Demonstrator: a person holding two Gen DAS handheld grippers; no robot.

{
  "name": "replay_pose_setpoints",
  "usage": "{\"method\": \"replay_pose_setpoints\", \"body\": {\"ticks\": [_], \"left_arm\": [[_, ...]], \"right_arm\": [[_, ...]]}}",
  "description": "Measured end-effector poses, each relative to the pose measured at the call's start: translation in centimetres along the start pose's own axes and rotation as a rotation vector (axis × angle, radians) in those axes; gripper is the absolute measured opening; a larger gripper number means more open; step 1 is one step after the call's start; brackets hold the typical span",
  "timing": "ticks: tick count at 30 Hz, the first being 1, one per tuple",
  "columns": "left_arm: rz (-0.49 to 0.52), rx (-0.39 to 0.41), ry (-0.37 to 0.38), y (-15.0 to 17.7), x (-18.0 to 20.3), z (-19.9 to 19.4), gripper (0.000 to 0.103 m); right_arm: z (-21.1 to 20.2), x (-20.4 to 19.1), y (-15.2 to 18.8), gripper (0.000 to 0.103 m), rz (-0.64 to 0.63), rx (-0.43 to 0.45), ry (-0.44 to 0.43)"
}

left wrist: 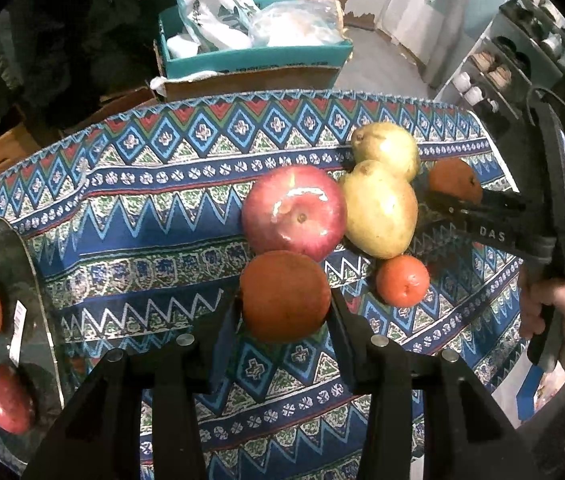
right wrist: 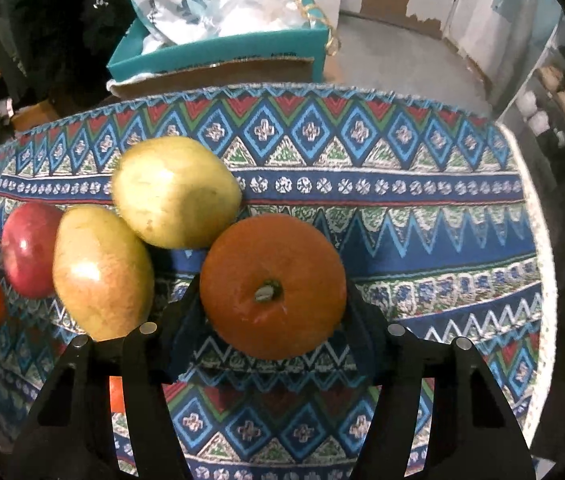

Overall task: Organize fruits
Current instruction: 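Close the left tool on the tangerine while the right tool closes on the large orange, then lift the tangerine with the left tool while the right tool lifts the orange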

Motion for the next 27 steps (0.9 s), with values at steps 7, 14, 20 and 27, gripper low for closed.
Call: {"method": "replay_pose_setpoints", "body": {"ticks": [7, 14, 20, 27], "left_arm": [[-0.012, 0.029, -0.008, -0.1, -0.7, -1.9, 0.045], [-0.029, 0.063, -0.033, 0.3, -1.8, -4.0, 0.045], [-0.037, 0.099, -0.046, 0.4, -2.2, -6.0, 0.045], [-0.042, 0.138, -0.060, 0.6, -2.6, -8.3, 0.045]], "right_arm": [[-3.4, -0.9, 0.4, 0.064, -0.003, 0.063, 0.029], [-6.8, -2.0, 0.9, 0.064, -0.010, 0.111, 0.012], [-10.3, -3.5, 1.1, 0.064, -0.026, 0.175, -0.025], [-13.5, -4.9, 1.1, 0.064, -0.036, 0.231, -0.057]]}}
Point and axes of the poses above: each gripper's, at about its wrist camera, not at the fingertips, and z roughly the way its jaws point, x to its right, y to its underside, the point moved 4 cm from there along z, roughly the way its jaws point, and after that the axes turned 11 degrees about z, right-handed, at the moved point
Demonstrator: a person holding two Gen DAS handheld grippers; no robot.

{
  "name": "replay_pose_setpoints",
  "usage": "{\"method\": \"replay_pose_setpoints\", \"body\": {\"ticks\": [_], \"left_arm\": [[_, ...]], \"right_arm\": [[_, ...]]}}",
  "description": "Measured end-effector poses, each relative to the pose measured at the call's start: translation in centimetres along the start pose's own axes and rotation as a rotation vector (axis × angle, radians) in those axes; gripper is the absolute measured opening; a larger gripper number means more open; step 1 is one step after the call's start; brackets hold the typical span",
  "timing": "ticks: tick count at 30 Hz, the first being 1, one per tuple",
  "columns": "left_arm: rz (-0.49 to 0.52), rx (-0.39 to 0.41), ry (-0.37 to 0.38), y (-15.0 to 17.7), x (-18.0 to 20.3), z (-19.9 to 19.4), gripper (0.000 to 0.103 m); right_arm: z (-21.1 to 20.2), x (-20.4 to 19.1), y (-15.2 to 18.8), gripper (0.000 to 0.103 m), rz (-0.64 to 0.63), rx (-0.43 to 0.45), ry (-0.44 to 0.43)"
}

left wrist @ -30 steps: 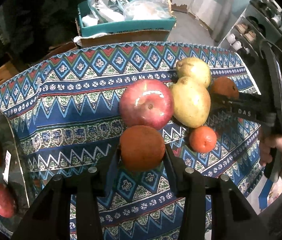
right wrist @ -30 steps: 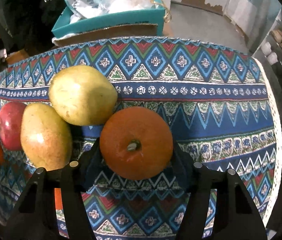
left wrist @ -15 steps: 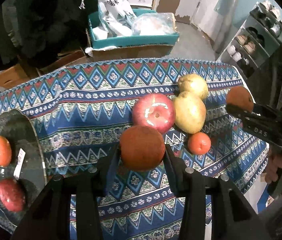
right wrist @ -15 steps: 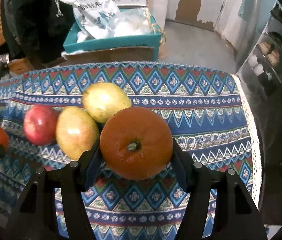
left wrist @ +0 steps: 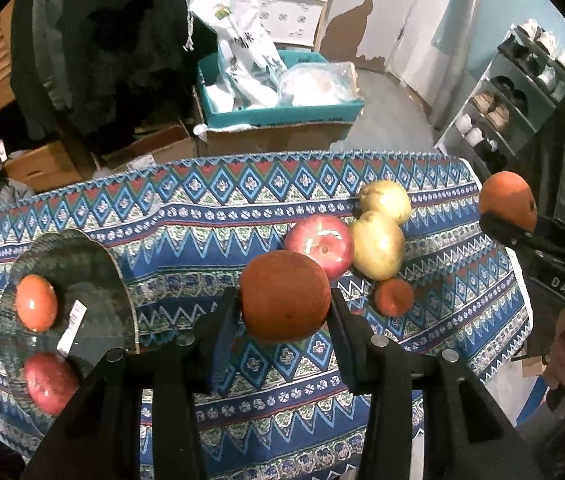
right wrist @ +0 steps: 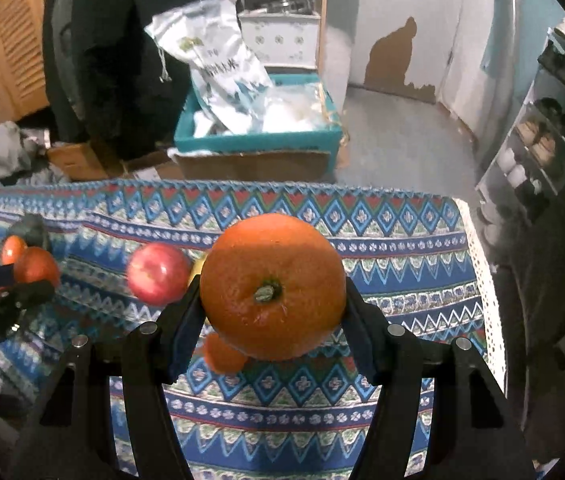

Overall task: Organize fruits
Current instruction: 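Lift the tangerine with the left tool while the right tool lifts the orange, then carry the tangerine in the left tool over the glass bowl while the right tool carries the orange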

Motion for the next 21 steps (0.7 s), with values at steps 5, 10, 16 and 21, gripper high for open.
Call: {"method": "replay_pose_setpoints", "body": {"ticks": [5, 10, 16, 21], "left_arm": [[-0.017, 0.027, 0.009, -0.1, -0.5, -1.7, 0.045], [-0.002, 0.066, -0.013, -0.1, -0.8, -3.6, 0.045], [-0.010, 0.092, -0.022, -0.2, -1.5, -5.2, 0.045], [-0.025, 0.103, -0.032, 0.0, -2.5, -6.0, 0.045]], "right_arm": [[-2.0, -1.1, -0.5, 0.064, -0.016, 0.044, -0.020], [-3.7, -2.2, -1.0, 0.064, -0.025, 0.085, -0.046], [-4.9, -3.3, -1.5, 0.064, -0.041, 0.117, -0.056], [-5.3, -4.5, -1.7, 0.064, -0.062, 0.130, -0.053]]}}
Point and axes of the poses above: each gripper's, at about its wrist camera, not at the fingertips, and z roughly the way its jaws point, x to its right, y to its underside, the point moved 4 cm from there along z, roughly the way its jaws point, and after that the axes turned 11 degrees about z, right-handed, at the moved point
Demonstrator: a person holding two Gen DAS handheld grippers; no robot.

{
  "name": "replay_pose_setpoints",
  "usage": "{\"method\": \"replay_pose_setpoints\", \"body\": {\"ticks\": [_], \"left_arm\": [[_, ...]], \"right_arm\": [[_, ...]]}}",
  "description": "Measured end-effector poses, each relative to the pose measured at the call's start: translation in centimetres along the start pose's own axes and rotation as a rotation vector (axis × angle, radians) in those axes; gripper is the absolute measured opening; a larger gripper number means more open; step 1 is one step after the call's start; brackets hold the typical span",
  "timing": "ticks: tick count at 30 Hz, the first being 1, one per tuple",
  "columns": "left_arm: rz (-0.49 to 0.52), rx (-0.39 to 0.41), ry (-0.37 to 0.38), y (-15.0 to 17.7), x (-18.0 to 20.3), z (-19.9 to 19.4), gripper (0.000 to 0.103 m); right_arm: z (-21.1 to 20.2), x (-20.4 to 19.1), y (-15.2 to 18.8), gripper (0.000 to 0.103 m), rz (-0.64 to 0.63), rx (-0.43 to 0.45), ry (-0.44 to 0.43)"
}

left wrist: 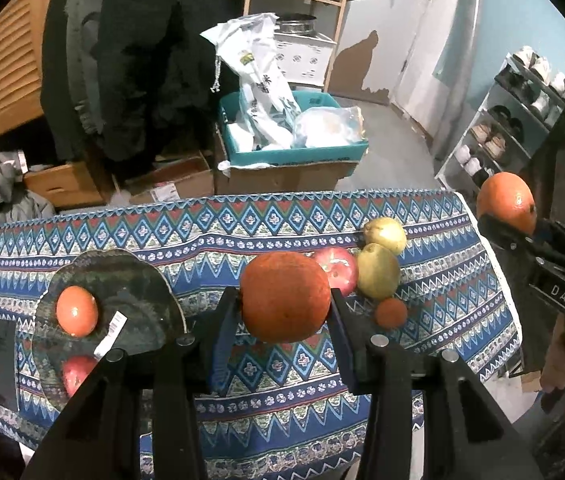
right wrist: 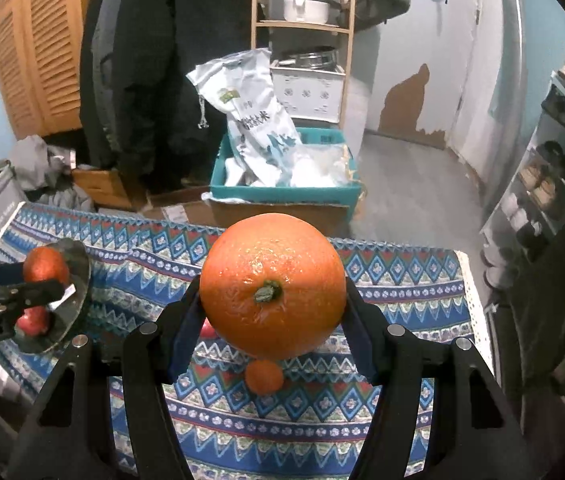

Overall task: Organize fruits
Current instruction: 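Carry the tangerine in the left tool over the glass bowl while the right tool carries the orange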

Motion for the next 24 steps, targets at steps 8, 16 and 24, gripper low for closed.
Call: {"method": "replay_pose_setpoints", "body": {"ticks": [8, 16, 24], "left_arm": [[-0.027, 0.013, -0.023, 0.4, -1.8, -0.9, 0.045], [-0.063, 0.020, -0.055, 1.4, -4.5, -1.4, 0.045], [-0.129, 0.013, -0.084, 2.9, -8.1, -1.7, 0.045]], "right_arm": [[-0.1, -2.7, -0.6, 0.064, -0.026, 0.005, -0.029], [0.8, -6.4, -1.3, 0.064, -0.060, -0.006, -0.072], [2.1, -10.6, -1.2, 0.064, -0.105, -0.038, -0.124]]}}
Point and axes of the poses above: each gripper's, at about its wrist camera, not at the fingertips, and z roughly the way its jaws point, x to its right, y to its underside, the point moved 4 cm from there along z, roughly the way its jaws point, and after that the axes turned 11 degrees about z, right-handed, at the moved point
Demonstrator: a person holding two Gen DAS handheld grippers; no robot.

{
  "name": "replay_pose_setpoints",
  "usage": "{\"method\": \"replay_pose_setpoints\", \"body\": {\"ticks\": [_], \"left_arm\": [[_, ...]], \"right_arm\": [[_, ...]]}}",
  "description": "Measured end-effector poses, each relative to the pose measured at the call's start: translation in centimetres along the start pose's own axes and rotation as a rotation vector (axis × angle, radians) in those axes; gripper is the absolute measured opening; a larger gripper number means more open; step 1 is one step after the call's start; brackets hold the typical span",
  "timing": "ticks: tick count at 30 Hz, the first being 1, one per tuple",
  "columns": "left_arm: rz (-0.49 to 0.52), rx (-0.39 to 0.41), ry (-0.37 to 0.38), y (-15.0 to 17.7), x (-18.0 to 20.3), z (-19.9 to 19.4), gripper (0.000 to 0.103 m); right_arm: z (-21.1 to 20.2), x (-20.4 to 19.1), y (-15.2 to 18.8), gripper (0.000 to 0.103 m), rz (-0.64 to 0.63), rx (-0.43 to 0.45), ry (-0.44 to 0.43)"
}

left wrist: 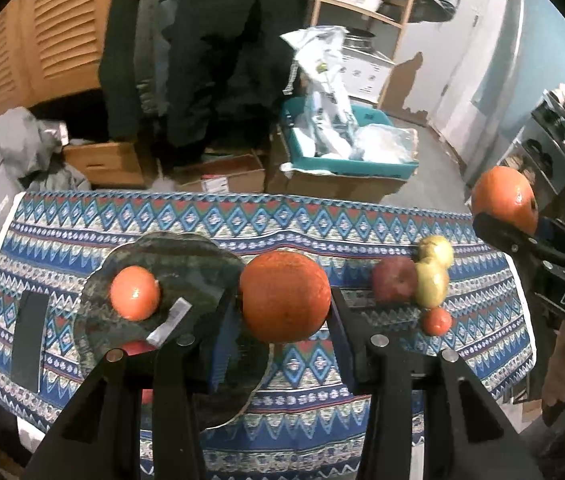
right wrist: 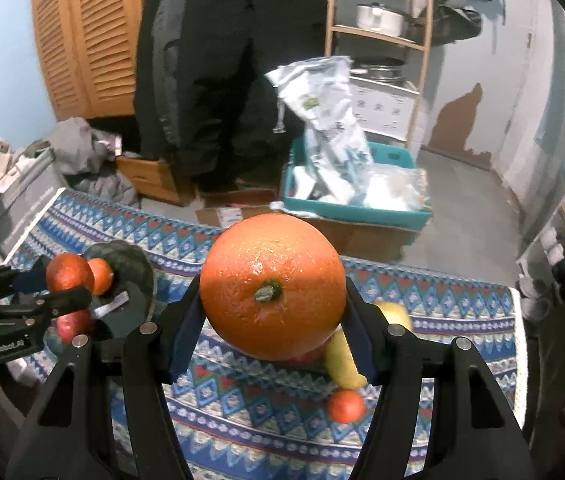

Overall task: Organize fruits
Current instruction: 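Carry the tangerine in the left tool over the glass bowl while the right tool carries the orange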

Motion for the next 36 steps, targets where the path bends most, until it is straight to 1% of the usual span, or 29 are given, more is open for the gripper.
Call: {"method": "replay_pose_setpoints", "body": {"ticks": [8, 16, 30, 36], "left_arm": [[-0.052, -0.024, -0.029, 1.5, -3.4, 0.7, 0.045], [-0.100, -0.087, -0.040, 3.6, -6.6, 2.3, 0.045], [-0.193, -0.169, -0.101, 6.2, -11.9, 4.3, 0.045], [-0.219, -0.194, -0.115, 7.1, -13.5, 5.2, 0.045]], "right_arm": [[2.1, -4.2, 0.1, 0.064, -0.048, -0.040, -0.048], [4.7, -7.7, 0.6, 0.064, -0.082, -0.095, -0.096], [10.2, -13.3, 3.4, 0.064, -0.144, -0.223, -0.152], [12.5, -14.8, 4.8, 0.064, -0.158, -0.272, -0.166]]}}
Point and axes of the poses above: each gripper's, at about its wrist camera, not at the fingertips, and z roughly the way its jaws point, x to its right, y to its underside, the point moved 4 cm from there along z, roughly the way its jaws point, and after that the axes turned 11 degrees about z, right-handed, at the moved point
